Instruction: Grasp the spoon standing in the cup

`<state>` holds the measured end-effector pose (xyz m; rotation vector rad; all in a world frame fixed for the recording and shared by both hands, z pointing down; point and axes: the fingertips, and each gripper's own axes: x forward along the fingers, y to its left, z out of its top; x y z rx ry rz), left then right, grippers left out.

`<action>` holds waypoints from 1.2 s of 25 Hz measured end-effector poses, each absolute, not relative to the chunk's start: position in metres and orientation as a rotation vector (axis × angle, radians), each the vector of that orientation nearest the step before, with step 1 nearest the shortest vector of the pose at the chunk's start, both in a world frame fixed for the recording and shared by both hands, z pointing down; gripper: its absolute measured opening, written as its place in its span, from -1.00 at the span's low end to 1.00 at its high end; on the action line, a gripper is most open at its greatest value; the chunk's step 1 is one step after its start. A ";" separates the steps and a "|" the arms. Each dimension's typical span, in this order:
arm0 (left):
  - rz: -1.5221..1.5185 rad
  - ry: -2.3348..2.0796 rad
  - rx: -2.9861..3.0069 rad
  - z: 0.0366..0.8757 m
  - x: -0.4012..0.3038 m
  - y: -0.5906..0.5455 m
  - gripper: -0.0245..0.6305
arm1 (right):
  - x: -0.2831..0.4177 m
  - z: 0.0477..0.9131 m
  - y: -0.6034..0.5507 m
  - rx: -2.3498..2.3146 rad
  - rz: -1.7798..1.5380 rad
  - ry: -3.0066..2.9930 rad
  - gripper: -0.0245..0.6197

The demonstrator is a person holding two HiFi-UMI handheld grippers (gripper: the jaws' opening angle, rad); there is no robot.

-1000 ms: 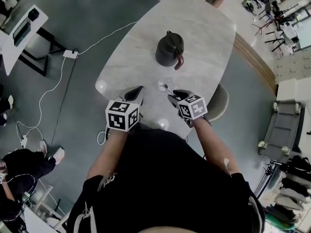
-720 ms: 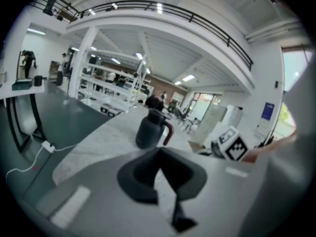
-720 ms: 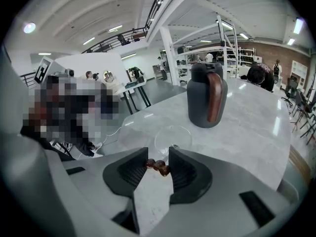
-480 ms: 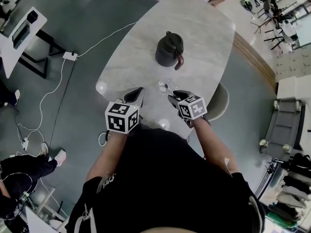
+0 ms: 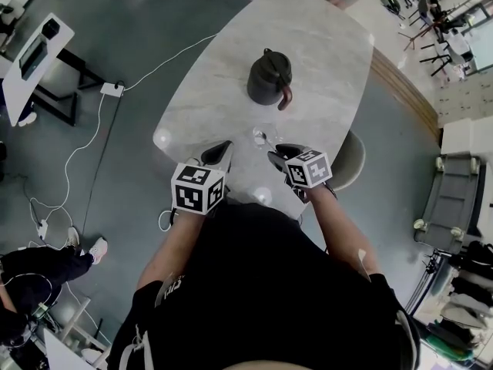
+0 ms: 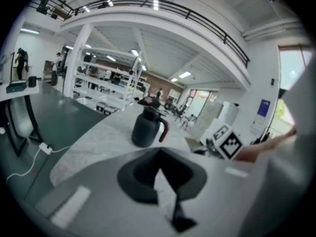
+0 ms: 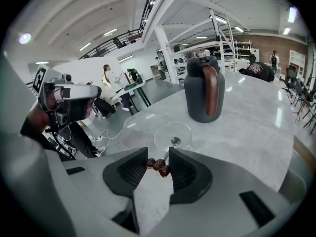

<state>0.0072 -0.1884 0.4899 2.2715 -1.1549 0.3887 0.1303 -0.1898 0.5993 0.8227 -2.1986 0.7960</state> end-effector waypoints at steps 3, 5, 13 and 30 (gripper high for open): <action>0.398 -1.142 2.280 0.490 0.011 -0.186 -0.90 | 0.133 0.599 -0.192 0.840 0.787 -2.198 -0.54; 0.404 -1.136 2.283 0.491 0.012 -0.184 -0.90 | 0.133 0.599 -0.193 0.848 0.783 -2.198 -0.54; 0.401 -1.151 2.268 0.494 0.007 -0.186 -0.90 | 0.137 0.601 -0.193 0.861 0.777 -2.198 -0.54; 0.399 -1.151 2.267 0.495 0.009 -0.184 -0.90 | 0.127 0.613 -0.215 0.897 0.908 -2.180 -0.53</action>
